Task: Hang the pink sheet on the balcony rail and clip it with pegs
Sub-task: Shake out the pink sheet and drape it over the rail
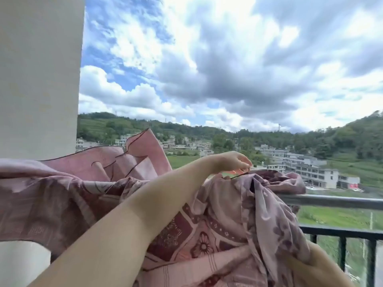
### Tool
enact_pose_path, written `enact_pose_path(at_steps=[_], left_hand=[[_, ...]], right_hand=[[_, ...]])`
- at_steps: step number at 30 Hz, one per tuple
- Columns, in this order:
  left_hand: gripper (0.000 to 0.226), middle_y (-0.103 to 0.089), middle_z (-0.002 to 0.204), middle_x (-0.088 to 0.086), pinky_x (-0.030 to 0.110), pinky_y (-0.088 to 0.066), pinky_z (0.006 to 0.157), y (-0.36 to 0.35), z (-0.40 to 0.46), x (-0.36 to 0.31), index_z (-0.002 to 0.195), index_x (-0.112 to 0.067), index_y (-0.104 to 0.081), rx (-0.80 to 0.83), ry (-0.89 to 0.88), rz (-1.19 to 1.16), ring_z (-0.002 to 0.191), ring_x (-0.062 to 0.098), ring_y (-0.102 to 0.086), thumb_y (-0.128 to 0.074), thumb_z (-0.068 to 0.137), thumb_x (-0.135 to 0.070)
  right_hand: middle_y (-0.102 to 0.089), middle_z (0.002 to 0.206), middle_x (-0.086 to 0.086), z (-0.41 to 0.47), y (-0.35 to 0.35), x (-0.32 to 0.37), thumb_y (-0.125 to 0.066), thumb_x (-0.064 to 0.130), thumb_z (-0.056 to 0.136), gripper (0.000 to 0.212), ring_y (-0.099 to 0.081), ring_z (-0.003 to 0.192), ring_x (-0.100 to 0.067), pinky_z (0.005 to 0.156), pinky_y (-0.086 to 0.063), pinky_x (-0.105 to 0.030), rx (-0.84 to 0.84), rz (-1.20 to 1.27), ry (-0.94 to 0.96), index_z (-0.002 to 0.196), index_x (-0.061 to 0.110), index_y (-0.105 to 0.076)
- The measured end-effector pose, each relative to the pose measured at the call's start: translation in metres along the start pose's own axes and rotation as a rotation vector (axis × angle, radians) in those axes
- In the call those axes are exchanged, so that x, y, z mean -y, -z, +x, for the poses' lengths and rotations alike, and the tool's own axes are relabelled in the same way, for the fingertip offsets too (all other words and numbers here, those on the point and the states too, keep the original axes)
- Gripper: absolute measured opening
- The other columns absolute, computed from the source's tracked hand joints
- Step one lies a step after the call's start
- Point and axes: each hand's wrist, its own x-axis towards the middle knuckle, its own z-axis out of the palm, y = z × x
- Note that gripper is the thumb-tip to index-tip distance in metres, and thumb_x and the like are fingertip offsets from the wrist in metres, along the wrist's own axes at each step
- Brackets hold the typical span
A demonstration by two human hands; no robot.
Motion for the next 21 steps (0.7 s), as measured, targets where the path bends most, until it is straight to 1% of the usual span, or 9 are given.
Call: enact_pose_path(at_steps=[2, 4, 7, 11, 13, 15, 16, 18, 21], left_hand=[[0.028, -0.063, 0.114, 0.016, 0.029, -0.051, 0.089, 0.008, -0.045, 0.0, 0.119, -0.001, -0.054, -0.118, -0.029, -0.109, 0.093, 0.018, -0.059, -0.044, 0.095, -0.008], [0.019, -0.068, 0.092, 0.004, 0.022, -0.056, 0.081, 0.0, -0.098, 0.008, 0.103, -0.007, -0.061, -0.235, -0.101, -0.194, 0.079, 0.009, -0.064, -0.045, 0.094, -0.007], [0.024, -0.065, 0.065, 0.001, 0.016, -0.053, 0.056, -0.031, -0.183, 0.041, 0.077, -0.01, -0.063, -0.39, -0.029, -0.421, 0.056, 0.01, -0.063, -0.046, 0.094, -0.012], [0.06, -0.061, 0.046, 0.005, 0.019, -0.045, 0.044, -0.128, -0.258, 0.143, 0.049, -0.009, -0.06, -0.352, 0.683, -0.533, 0.042, 0.016, -0.06, -0.044, 0.091, -0.049], [0.063, -0.067, 0.075, 0.015, 0.031, -0.05, 0.067, -0.178, -0.282, 0.179, 0.076, -0.007, -0.07, -0.375, 0.991, -0.451, 0.081, 0.027, -0.07, -0.055, 0.073, -0.068], [0.065, -0.056, 0.121, 0.025, 0.038, -0.043, 0.094, -0.217, -0.301, 0.204, 0.127, -0.001, -0.05, -0.522, 1.087, -0.482, 0.119, 0.035, -0.053, -0.057, 0.084, -0.049], [0.074, -0.048, 0.133, 0.025, 0.039, -0.04, 0.099, -0.233, -0.307, 0.213, 0.137, 0.0, -0.037, -0.537, 1.132, -0.51, 0.122, 0.035, -0.049, -0.055, 0.084, -0.049], [0.093, -0.056, 0.121, 0.021, 0.039, -0.045, 0.09, -0.257, -0.309, 0.206, 0.134, -0.002, -0.042, -0.539, 1.183, -0.658, 0.104, 0.03, -0.057, -0.052, 0.072, -0.07], [0.072, -0.062, 0.082, 0.01, 0.039, -0.044, 0.07, -0.274, -0.293, 0.165, 0.1, -0.008, -0.062, -0.593, 1.05, -1.22, 0.075, 0.024, -0.059, -0.041, 0.076, -0.072]], right_hand=[[-0.058, 0.122, 0.031, -0.037, -0.019, 0.023, -0.077, 0.027, 0.069, 0.054, -0.053, 0.116, 0.005, 0.102, -0.041, -0.02, 0.163, -0.016, -0.118, 0.116, 0.046, -0.057], [-0.073, 0.1, 0.015, -0.039, -0.018, 0.029, -0.082, 0.035, 0.061, 0.057, -0.066, 0.098, -0.005, 0.09, -0.052, -0.032, 0.204, 0.042, -0.247, 0.112, 0.022, -0.062], [-0.073, 0.087, 0.013, -0.042, -0.017, 0.044, -0.069, 0.028, 0.077, 0.035, -0.067, 0.077, 0.007, 0.064, -0.05, -0.009, 0.151, 0.173, -0.321, 0.108, 0.016, -0.058], [-0.064, 0.101, 0.006, -0.035, -0.021, 0.075, -0.053, 0.053, 0.077, 0.031, -0.063, 0.081, 0.007, 0.067, -0.046, -0.014, 0.167, 0.176, -0.298, 0.097, 0.031, -0.059], [-0.064, 0.097, -0.004, -0.033, -0.028, 0.086, -0.055, 0.054, 0.079, 0.031, -0.061, 0.079, -0.004, 0.071, -0.046, -0.021, 0.108, 0.114, -0.26, 0.088, 0.026, -0.06], [-0.067, 0.092, -0.004, -0.028, -0.033, 0.092, -0.063, 0.052, 0.074, 0.027, -0.064, 0.075, -0.002, 0.071, -0.05, -0.019, 0.08, 0.192, -0.269, 0.084, 0.028, -0.064], [-0.07, 0.093, -0.001, -0.026, -0.034, 0.093, -0.068, 0.057, 0.067, 0.03, -0.067, 0.078, -0.004, 0.074, -0.052, -0.022, 0.087, 0.286, -0.306, 0.085, 0.033, -0.067], [-0.073, 0.088, -0.001, -0.023, -0.037, 0.099, -0.066, 0.055, 0.069, 0.029, -0.069, 0.079, -0.013, 0.075, -0.055, -0.029, 0.089, 0.457, -0.418, 0.087, 0.032, -0.068], [-0.071, 0.087, -0.002, -0.016, -0.039, 0.096, -0.055, 0.05, 0.083, 0.034, -0.067, 0.081, -0.017, 0.078, -0.054, -0.031, 0.036, 0.438, -0.54, 0.096, 0.02, -0.065]])
